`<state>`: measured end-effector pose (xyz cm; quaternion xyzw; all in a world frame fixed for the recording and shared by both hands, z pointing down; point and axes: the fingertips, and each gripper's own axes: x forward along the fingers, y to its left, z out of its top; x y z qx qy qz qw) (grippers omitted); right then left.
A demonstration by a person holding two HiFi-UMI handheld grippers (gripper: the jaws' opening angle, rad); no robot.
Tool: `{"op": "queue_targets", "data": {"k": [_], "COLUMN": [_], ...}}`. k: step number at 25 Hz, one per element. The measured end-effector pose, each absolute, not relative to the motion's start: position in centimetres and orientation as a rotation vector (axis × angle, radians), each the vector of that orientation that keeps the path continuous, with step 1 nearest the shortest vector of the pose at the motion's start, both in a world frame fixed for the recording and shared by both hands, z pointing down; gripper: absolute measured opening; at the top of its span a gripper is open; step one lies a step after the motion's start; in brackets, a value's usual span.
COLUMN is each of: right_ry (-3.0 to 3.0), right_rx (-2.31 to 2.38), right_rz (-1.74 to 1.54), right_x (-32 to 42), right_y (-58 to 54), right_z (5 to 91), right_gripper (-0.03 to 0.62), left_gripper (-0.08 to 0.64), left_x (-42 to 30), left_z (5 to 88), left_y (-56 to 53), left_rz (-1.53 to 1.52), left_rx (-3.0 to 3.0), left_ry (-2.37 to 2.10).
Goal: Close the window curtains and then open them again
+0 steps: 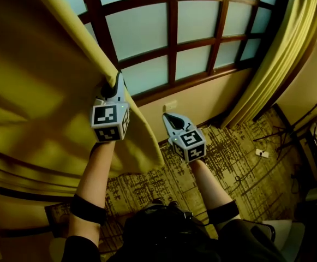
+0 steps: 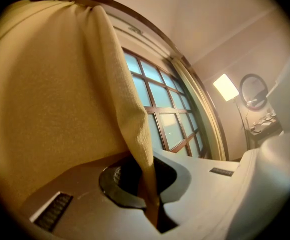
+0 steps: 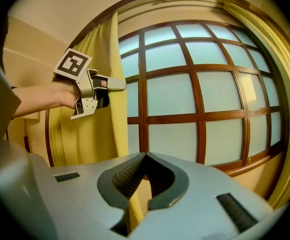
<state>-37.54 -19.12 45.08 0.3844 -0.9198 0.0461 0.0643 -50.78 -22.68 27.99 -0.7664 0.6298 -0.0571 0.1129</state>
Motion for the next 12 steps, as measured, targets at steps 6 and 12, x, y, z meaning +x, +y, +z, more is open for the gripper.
{"op": "queue_targets", "data": {"k": [6,12], "right_ry": [-2.757,-2.736], "right_rx": [1.159,1.154], "right_rz": [0.106,0.104], "right_x": [-38.8,-39.2], "right_y": [-19.6,-20.0], "right_z": [45.2,44.9], "right_gripper": [0.000,0.000], "left_gripper": [0.000,0.000], "left_x": [-51.5,-50.9], "left_z": [28.1,28.0], "left_y": [-22.9,-22.6], "left_rz": [-0.152,-0.123], "left_rx": [-2.224,-2.264], "left_ry": [1.808,1.803]}}
